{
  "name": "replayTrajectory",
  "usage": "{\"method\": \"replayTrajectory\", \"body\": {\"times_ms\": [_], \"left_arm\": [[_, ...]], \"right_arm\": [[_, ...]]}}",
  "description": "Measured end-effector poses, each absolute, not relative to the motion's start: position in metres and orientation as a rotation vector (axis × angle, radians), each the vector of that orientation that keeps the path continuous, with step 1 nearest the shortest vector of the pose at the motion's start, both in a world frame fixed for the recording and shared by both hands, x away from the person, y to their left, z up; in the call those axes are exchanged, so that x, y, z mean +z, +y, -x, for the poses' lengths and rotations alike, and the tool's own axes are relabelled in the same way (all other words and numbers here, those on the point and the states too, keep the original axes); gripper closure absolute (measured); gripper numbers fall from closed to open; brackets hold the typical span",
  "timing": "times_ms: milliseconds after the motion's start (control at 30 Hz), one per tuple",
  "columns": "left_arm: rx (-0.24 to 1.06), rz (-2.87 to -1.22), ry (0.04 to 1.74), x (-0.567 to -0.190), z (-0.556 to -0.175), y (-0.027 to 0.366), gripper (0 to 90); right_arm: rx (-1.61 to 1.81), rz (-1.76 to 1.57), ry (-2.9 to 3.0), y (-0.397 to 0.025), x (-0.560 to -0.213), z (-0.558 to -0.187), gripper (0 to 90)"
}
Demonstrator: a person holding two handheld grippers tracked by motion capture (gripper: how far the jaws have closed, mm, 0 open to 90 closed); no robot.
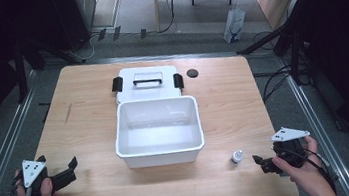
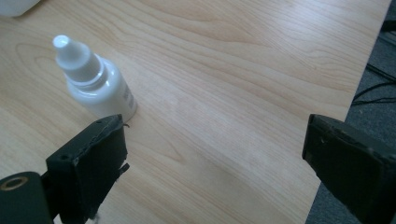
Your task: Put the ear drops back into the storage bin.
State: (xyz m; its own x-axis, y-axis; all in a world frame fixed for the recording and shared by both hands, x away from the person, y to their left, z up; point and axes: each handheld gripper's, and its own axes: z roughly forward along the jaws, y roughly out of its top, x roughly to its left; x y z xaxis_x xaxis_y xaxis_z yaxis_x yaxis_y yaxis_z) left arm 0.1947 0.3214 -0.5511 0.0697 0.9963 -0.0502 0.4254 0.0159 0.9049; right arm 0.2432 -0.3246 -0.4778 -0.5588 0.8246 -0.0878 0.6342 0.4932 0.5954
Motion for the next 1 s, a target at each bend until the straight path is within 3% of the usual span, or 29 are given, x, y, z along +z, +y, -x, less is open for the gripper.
{"method": "replayTrajectory", "body": {"times_ms": [133,233,767,1000], "left_arm": [[0.884,-1.532,1.475,-0.551,-0.195,0.321,0.0],[0.883,-1.531,1.476,-0.551,-0.195,0.322,0.0],[0.880,-1.532,1.476,-0.551,-0.195,0.322,0.0],[0.878,-1.533,1.476,-0.551,-0.195,0.322,0.0]], "right_arm": [[0.691,-1.160,2.440,-0.319,-0.471,-0.247,7.2],[0.650,-1.101,2.473,-0.314,-0.465,-0.249,13.7],[0.515,-0.884,2.719,-0.285,-0.449,-0.257,17.8],[0.416,-0.815,2.764,-0.269,-0.447,-0.261,28.5]]}}
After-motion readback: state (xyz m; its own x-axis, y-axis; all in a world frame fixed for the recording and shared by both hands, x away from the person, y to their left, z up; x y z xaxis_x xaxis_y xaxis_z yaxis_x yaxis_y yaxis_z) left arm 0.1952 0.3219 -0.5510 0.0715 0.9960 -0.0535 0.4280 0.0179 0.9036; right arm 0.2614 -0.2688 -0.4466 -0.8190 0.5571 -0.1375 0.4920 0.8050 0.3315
